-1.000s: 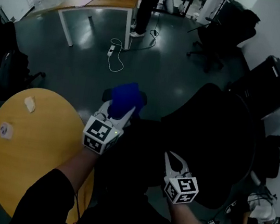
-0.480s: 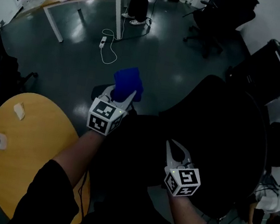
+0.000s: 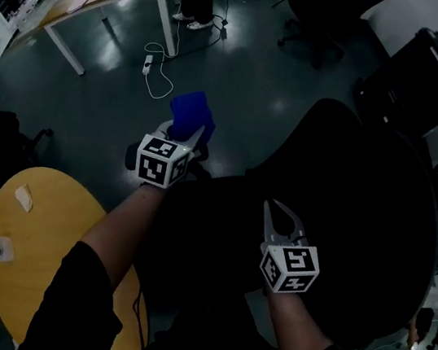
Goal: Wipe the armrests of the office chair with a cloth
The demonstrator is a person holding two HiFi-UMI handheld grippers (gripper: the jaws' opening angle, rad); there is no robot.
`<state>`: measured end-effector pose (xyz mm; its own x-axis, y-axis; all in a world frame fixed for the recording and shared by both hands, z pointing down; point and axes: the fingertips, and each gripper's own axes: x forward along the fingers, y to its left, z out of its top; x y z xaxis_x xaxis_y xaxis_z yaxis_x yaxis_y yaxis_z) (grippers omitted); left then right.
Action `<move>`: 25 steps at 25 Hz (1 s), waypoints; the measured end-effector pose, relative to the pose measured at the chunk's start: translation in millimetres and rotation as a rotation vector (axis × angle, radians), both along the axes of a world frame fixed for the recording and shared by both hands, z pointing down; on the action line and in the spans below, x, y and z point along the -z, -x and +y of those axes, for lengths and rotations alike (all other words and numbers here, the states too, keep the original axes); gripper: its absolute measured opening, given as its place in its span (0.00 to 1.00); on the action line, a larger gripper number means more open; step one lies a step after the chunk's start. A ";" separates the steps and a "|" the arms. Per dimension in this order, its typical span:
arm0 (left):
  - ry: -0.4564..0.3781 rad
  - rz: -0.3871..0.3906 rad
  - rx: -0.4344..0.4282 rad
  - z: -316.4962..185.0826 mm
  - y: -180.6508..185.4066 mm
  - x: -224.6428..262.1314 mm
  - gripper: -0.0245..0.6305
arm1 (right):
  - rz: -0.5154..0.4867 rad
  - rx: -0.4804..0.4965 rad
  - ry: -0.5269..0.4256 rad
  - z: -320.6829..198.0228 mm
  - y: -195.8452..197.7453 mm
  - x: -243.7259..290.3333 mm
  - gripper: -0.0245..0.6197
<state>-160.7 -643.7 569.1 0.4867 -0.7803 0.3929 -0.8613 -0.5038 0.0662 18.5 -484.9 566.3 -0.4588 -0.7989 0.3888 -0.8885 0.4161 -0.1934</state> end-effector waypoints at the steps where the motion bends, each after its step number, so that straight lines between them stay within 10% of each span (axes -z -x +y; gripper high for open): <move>1: 0.012 0.003 0.004 -6.5 -0.2 -6.0 0.20 | 0.002 -0.005 0.002 -2.4 -0.8 -2.4 0.05; 16: 0.143 -0.182 -0.066 -24.7 -7.4 -85.9 0.20 | 0.018 -0.061 0.070 -19.0 -31.2 -29.0 0.05; 25: 0.170 -0.223 0.033 -19.0 46.4 -88.0 0.20 | 0.003 -0.075 0.082 -17.4 -33.8 -32.1 0.05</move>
<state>-207.1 -662.7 657.1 0.3486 -0.7083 0.6138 -0.8798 -0.4730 -0.0461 52.4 -502.3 598.4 -0.3976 -0.7965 0.4556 -0.9172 0.3312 -0.2214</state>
